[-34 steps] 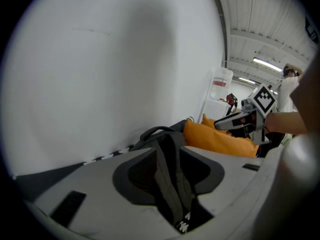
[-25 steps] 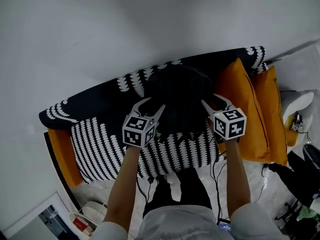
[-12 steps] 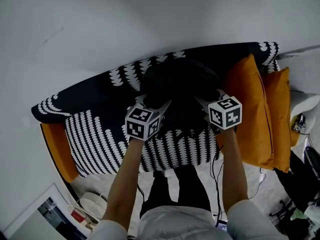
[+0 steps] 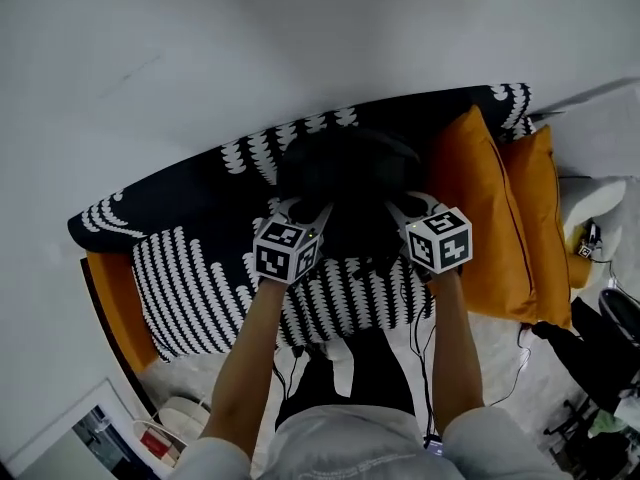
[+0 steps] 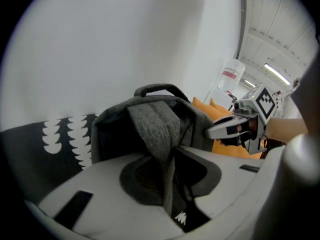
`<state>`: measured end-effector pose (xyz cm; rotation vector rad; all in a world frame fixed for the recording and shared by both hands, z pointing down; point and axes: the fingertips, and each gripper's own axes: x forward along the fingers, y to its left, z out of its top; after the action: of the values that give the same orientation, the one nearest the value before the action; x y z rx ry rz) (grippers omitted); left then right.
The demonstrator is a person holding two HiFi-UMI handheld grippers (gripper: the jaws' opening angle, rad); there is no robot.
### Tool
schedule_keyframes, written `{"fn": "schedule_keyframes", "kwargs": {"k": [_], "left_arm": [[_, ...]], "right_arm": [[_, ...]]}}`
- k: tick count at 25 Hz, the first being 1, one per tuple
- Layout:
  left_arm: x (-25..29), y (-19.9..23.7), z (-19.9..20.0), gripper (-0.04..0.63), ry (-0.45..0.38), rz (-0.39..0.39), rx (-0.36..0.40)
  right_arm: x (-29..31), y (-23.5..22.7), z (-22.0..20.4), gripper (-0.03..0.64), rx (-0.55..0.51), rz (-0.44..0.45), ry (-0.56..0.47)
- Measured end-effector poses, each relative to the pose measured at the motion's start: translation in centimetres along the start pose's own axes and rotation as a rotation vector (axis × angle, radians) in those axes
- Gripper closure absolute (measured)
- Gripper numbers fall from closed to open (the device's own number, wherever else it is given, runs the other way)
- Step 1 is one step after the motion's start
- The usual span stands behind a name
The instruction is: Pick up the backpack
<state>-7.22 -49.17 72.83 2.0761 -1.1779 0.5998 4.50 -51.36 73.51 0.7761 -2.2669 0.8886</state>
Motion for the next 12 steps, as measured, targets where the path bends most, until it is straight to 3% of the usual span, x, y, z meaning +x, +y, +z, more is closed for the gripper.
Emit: {"fn": "schedule_keyframes", "kwargs": {"k": [6,12], "left_arm": [[-6.0,-3.9,-1.4,0.509,-0.009,0.015,0.065],[-13.3,-7.9,-2.0,0.526,-0.093,-0.013,0.13]], "right_arm": [[-6.8,4.5,-1.3,0.574,-0.008,-0.094,-0.021],[-13.6,10.4,-1.9,0.574,-0.013,-0.148,-0.1]]}}
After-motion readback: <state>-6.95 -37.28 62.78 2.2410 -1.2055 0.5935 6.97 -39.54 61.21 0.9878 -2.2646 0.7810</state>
